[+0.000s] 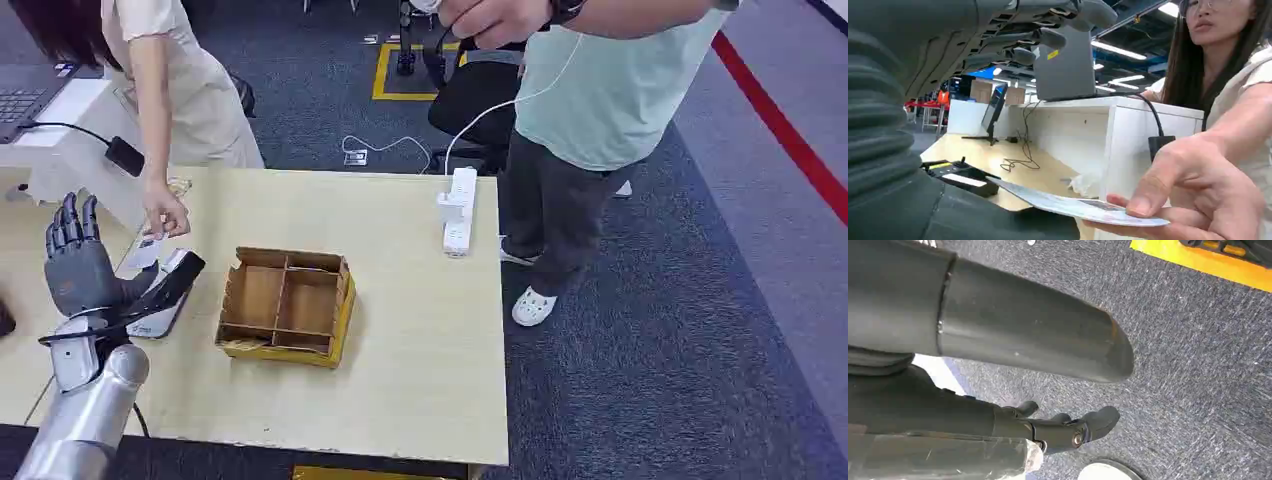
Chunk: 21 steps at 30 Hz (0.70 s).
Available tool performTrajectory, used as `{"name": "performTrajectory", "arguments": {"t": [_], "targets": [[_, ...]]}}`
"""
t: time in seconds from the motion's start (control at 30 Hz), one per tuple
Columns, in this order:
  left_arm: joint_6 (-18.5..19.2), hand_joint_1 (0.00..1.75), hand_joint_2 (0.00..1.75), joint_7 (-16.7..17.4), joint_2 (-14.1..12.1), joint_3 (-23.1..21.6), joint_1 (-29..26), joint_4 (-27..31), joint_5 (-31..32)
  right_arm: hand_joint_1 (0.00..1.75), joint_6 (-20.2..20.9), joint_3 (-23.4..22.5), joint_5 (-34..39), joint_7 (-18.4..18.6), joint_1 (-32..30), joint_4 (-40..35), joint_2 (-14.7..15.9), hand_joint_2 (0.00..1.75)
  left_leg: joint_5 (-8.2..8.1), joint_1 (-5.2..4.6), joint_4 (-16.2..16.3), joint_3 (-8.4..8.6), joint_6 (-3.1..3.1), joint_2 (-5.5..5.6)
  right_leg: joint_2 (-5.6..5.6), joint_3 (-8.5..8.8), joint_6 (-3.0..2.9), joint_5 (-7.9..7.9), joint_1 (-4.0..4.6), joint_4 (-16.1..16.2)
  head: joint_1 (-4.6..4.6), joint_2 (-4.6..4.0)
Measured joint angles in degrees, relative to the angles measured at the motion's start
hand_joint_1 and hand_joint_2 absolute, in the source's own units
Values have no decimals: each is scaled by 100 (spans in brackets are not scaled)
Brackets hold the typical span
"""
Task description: Pass the card to the sensor for recognition and then transmit it.
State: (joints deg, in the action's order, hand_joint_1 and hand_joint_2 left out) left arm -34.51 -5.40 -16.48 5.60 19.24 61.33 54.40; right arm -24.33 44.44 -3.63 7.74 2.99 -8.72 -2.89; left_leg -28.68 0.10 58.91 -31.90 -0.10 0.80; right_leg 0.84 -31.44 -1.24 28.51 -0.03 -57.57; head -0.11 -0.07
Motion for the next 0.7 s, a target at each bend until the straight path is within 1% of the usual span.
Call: {"name": "performTrajectory", "arguments": {"t": [0.07,0.1,0.13,0.17,0.7], "targets": [[-31,0,175,0,7,-4,39,-42,15,0,0,0,0,-2,1,0,0,0,0,0,0,0,0,0,1,0,0,0,0,0,-2,2],[-33,28,175,0,7,-7,49,-55,18,0,0,0,0,0,1,0,0,0,0,0,0,0,0,-1,1,0,0,0,0,0,-2,0],[-33,155,175,2,7,-9,60,-77,24,0,0,0,0,0,0,0,0,0,0,0,0,0,0,-1,1,0,0,0,0,0,-2,2],[-37,175,175,4,7,-11,64,-92,26,0,0,0,0,0,1,0,0,0,0,0,0,0,0,-1,1,0,0,0,0,0,0,2],[-46,175,175,-33,4,-13,92,-313,-92,0,11,0,0,0,-5,2,0,0,0,0,0,0,0,-1,2,0,0,0,0,0,-2,2]]}}
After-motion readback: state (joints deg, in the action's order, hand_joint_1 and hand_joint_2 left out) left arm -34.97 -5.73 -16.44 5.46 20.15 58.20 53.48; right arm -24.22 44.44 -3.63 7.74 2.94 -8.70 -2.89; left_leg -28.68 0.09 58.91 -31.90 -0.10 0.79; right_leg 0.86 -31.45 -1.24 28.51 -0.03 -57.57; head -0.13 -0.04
